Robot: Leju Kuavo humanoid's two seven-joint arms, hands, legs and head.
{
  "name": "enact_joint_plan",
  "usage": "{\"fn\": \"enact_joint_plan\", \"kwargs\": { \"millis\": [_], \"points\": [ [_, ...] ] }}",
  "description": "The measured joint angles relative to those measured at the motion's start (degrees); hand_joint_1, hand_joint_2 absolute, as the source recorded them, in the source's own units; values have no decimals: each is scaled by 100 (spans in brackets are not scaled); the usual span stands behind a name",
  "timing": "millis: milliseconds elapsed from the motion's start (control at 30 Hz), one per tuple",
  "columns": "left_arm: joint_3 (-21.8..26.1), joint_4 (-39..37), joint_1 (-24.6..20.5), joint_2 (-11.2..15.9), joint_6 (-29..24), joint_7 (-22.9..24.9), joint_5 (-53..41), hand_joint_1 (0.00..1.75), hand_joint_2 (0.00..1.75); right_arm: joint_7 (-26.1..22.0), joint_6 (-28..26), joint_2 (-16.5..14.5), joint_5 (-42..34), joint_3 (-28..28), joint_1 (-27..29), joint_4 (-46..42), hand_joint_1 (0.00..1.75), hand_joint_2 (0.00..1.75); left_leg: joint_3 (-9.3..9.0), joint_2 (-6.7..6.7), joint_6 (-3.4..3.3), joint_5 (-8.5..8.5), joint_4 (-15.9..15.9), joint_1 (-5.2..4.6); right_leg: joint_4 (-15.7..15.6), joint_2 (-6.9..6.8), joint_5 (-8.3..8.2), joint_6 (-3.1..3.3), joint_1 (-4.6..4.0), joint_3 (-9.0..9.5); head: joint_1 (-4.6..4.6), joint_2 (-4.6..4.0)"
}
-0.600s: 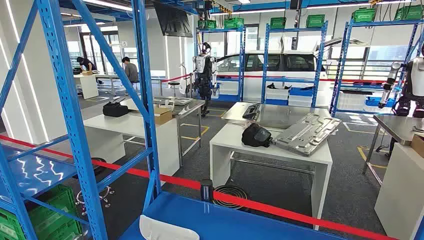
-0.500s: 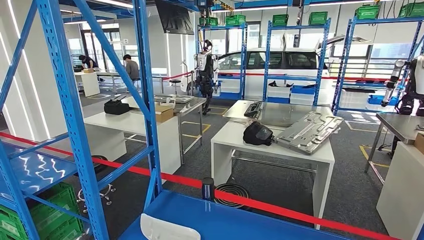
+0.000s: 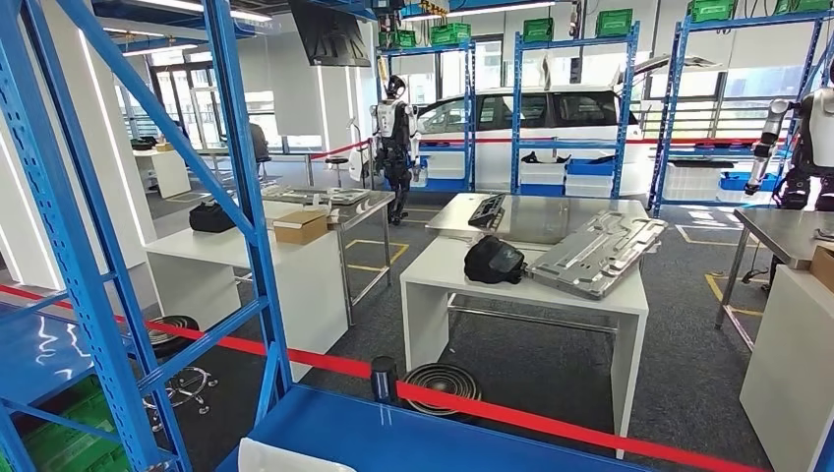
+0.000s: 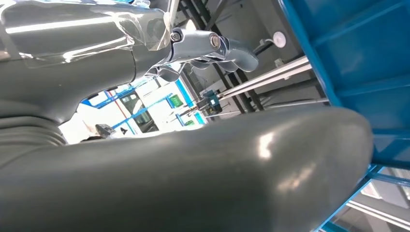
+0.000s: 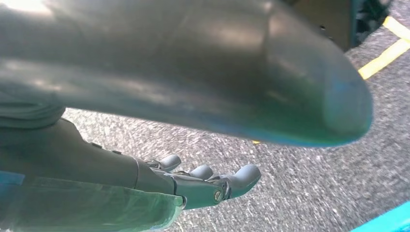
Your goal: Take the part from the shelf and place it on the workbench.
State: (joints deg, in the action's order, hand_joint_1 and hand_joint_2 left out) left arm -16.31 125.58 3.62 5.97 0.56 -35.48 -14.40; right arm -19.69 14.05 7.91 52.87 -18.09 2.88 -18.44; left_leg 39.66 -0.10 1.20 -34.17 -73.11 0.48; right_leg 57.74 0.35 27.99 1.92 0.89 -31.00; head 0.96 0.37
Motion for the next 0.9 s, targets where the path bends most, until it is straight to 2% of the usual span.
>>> {"fn": "enact_joint_plan", "kwargs": {
  "millis": [33,100,133,167,200,267,333,367,433,467,500,533,567,600,633,667,733,800,833,900],
  "points": [
    [3,-7,16,0,-13,-24,1,0,0,4,0,-1,-6,1,3,-3,0,0,-5,0,-41,180,173,-12,-2,7,26,9,-28,38,1,-1],
    [18,-14,39,0,-39,-67,2,0,0,8,0,-12,-30,4,4,-10,0,0,-254,1,-204,689,915,-77,-16,21,75,23,-76,126,2,-1],
    [28,-16,47,0,-51,-82,2,0,0,8,-2,-21,-44,7,2,-14,0,0,-368,-1,-288,838,1224,-111,-35,30,92,24,-90,160,-3,-2],
    [37,-17,52,0,-62,-92,2,0,0,8,-3,-29,-59,9,0,-17,0,0,-447,-6,-355,914,1430,-144,-52,32,107,14,-93,179,-2,-1],
    [44,-19,57,0,-68,-99,2,0,0,8,-5,-36,-69,12,-1,-18,0,0,-473,-12,-398,914,1501,-167,-71,32,117,-3,-84,186,-4,-1],
    [50,-19,69,-1,-69,-104,2,0,0,8,-7,-34,-78,21,0,-21,0,0,-560,-18,-449,963,1635,-165,-114,18,136,-42,-86,213,4,1],
    [51,-18,76,-4,-69,-109,2,0,0,3,-8,-33,-78,33,3,-27,0,0,-724,-5,-485,1064,1844,-128,58,6,244,-47,-101,161,1,-1],
    [51,-20,79,-5,-69,-112,2,0,0,1,-8,-27,-78,38,4,-30,0,0,-796,5,-484,1100,1932,-106,311,2,357,-41,-99,43,-3,0],
    [52,-29,90,-7,-69,-115,2,0,0,1,-10,-7,-79,39,6,-29,0,0,-823,10,-460,1099,1957,-110,1046,1,630,-55,-60,-377,-12,-1],
    [52,-35,100,-7,-69,-115,2,0,0,1,-11,3,-80,39,9,-29,0,0,-823,6,-440,1084,1952,-108,1326,0,699,-92,-32,-563,-18,0],
    [52,-41,110,-8,-71,-115,-2,0,0,2,-13,8,-85,40,16,-29,0,0,-824,-1,-416,1066,1939,-102,1420,-1,676,-152,-2,-665,-20,-2],
    [55,-45,119,-8,-74,-115,-20,0,0,1,-17,10,-95,42,26,-30,0,0,-825,-10,-385,1042,1913,-90,1276,-4,552,-231,29,-644,-22,-1],
    [63,-49,128,-9,-79,-107,-55,0,0,1,-22,13,-110,43,40,-32,0,0,-824,-18,-345,1007,1868,-73,931,-9,361,-319,62,-514,-25,-1],
    [78,-51,140,-8,-91,-81,-125,0,0,1,-28,12,-130,44,54,-35,0,0,-817,-24,-296,961,1805,-61,567,-19,185,-380,86,-361,-27,-1],
    [104,-50,153,-8,-117,-33,-244,0,0,1,-33,8,-151,45,75,-43,0,0,-796,-28,-247,900,1723,-60,267,-21,57,-398,99,-227,-32,-1],
    [140,-49,173,-8,-160,35,-408,0,0,4,-37,4,-172,46,101,-57,0,0,-775,-30,-207,848,1658,-65,102,-20,-6,-364,101,-144,-31,-1],
    [241,-42,257,-9,-315,233,-899,0,0,10,-43,-8,-207,50,163,-93,0,0,-748,-31,-167,788,1589,-78,71,-6,-14,-235,79,-117,-27,-2],
    [381,-34,415,-1,-501,507,-1427,0,0,5,-45,-29,-245,50,234,-119,0,0,-740,-27,-139,742,1539,-55,79,-2,-19,-148,90,-107,-18,-2],
    [468,-31,504,10,-587,651,-1638,0,0,-4,-41,-40,-264,50,271,-128,0,0,-690,-24,-114,652,1415,-41,77,0,-21,-122,99,-101,-11,-2],
    [676,-28,681,33,-738,935,-1958,0,0,-18,-14,-52,-291,50,343,-164,0,0,-415,-14,-56,303,819,-22,75,1,-20,-89,103,-98,-2,-2]
  ]
}}
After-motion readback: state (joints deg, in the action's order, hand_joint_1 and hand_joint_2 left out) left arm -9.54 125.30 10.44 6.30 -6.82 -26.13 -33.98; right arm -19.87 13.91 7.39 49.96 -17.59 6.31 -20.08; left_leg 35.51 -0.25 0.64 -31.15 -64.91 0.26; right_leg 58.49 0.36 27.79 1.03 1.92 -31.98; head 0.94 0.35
